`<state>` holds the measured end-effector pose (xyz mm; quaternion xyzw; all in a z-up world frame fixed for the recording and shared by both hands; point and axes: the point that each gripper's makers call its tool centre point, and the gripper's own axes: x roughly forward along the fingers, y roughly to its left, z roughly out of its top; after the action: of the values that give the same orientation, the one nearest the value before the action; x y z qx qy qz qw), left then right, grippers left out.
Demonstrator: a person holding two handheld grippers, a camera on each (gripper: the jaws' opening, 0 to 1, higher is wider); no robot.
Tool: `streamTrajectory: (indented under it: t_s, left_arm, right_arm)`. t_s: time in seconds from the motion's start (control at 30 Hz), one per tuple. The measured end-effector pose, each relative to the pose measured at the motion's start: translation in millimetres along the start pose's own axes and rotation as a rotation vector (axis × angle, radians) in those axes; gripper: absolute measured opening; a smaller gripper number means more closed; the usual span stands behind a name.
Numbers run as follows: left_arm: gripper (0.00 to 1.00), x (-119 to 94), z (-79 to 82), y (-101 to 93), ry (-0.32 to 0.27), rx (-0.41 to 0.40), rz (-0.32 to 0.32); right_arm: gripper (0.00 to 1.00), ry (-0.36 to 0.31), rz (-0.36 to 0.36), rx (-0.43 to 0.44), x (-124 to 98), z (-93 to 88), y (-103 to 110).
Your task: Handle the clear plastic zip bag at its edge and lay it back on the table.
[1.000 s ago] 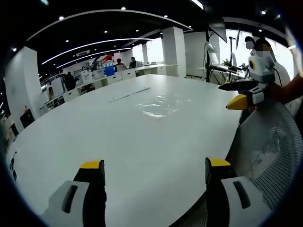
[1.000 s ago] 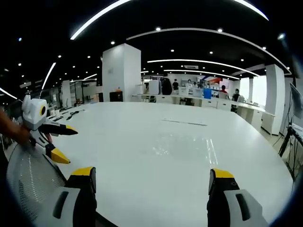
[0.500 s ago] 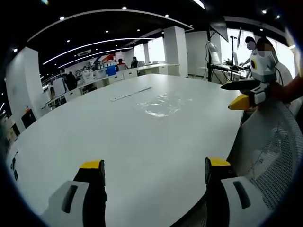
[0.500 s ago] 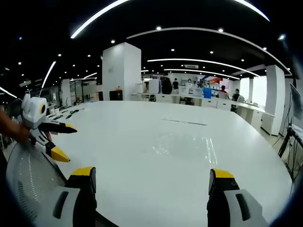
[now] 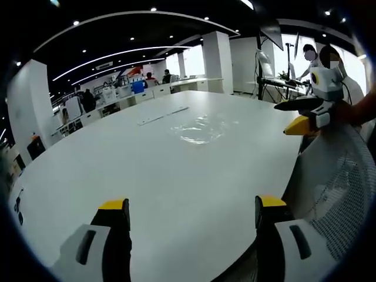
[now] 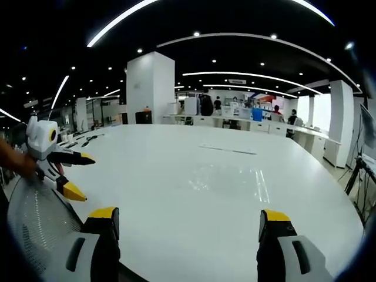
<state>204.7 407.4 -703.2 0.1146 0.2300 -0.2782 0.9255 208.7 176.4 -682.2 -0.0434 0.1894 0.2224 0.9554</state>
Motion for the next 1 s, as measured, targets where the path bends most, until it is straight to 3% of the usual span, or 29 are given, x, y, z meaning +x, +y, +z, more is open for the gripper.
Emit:
streamTrajectory:
  t_s: [0.4,0.57,0.83,1.0]
  left_arm:
    - [0.97,1,-6.0,0.6,0.036,0.045,0.01]
    - [0.99,-1,-9.9,-0.3,0.073,0.072,0.011]
    - [0.99,-3,-14.3,0.5,0.144,0.096,-0.012]
    - [0.98,-7,-0.3,3.6,0.127,0.076,-0.012]
  right_arm:
    - [1.0,-0.003,0.002,-0.003,-1,3.1,2]
    - [1.0,-0.012,0.028,-0.056,1,6.2,6]
    - [1.0,0.006,0.064,-0.032,7,13.5,7]
    - [0.99,0.031,0.112,-0.073,21,17.5,15]
